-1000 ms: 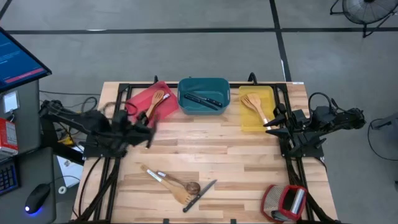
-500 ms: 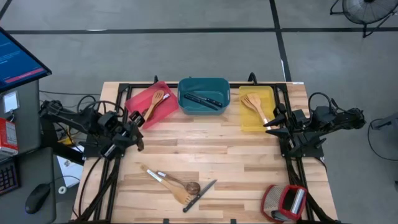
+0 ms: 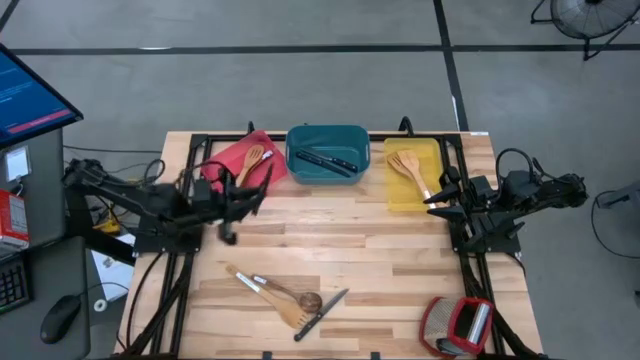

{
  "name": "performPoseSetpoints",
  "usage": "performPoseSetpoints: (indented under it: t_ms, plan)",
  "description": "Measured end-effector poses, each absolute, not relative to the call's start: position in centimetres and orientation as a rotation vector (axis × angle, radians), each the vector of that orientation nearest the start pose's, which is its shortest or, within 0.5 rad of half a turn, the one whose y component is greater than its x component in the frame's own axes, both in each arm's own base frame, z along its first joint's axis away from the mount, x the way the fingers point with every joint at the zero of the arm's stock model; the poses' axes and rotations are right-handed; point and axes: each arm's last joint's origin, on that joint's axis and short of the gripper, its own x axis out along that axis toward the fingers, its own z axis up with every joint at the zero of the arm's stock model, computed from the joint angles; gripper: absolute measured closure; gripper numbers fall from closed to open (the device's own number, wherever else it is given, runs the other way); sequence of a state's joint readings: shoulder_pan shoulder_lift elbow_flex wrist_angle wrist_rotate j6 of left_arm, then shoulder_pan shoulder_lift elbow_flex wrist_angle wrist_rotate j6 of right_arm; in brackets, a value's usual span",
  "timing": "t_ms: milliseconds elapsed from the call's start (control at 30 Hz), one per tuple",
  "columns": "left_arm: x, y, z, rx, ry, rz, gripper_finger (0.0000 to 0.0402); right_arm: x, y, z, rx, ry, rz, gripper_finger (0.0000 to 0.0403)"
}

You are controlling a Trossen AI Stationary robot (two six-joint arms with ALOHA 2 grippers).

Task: Pick & Place Kitchen Items
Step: Put the black knife into the blue bin

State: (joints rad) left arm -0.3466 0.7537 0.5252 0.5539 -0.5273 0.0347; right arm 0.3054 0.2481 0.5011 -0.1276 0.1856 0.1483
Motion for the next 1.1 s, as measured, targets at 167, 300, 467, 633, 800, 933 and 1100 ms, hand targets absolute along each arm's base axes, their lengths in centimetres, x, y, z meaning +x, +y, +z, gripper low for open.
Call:
performPoseSetpoints:
  t_ms: [167, 300, 467, 633, 800, 933, 1100]
  plan:
    - [18.3, -4.3, 29.6, 0.020, -0.138, 0.484, 0.0353, 8.0, 1.9, 30.0, 0.182, -0.113, 0.129, 0.0277]
    - [19.6, -4.7, 28.2, 0.078, -0.058, 0.551, 0.0353, 8.0, 1.9, 30.0, 0.182, -0.113, 0.129, 0.0277]
    - [20.6, -4.9, 27.0, 0.114, 0.001, 0.607, 0.0353, 8.0, 1.9, 30.0, 0.181, -0.112, 0.129, 0.0277]
    - [21.1, -4.5, 26.4, 0.158, 0.037, 0.661, 0.0353, 8.0, 1.9, 30.0, 0.181, -0.112, 0.127, 0.0277]
    - [21.8, -1.8, 28.7, 0.200, 0.007, 0.719, 0.0353, 8.0, 1.8, 30.0, 0.185, -0.116, 0.073, 0.0277]
    - [22.6, 1.2, 31.6, 0.207, -0.072, 0.697, 0.0353, 8.0, 1.8, 30.0, 0.188, -0.116, 0.068, 0.0277]
    - [24.3, 5.2, 33.5, 0.250, -0.036, 0.656, 0.0353, 8.0, 1.8, 29.9, 0.210, -0.112, 0.069, 0.0277]
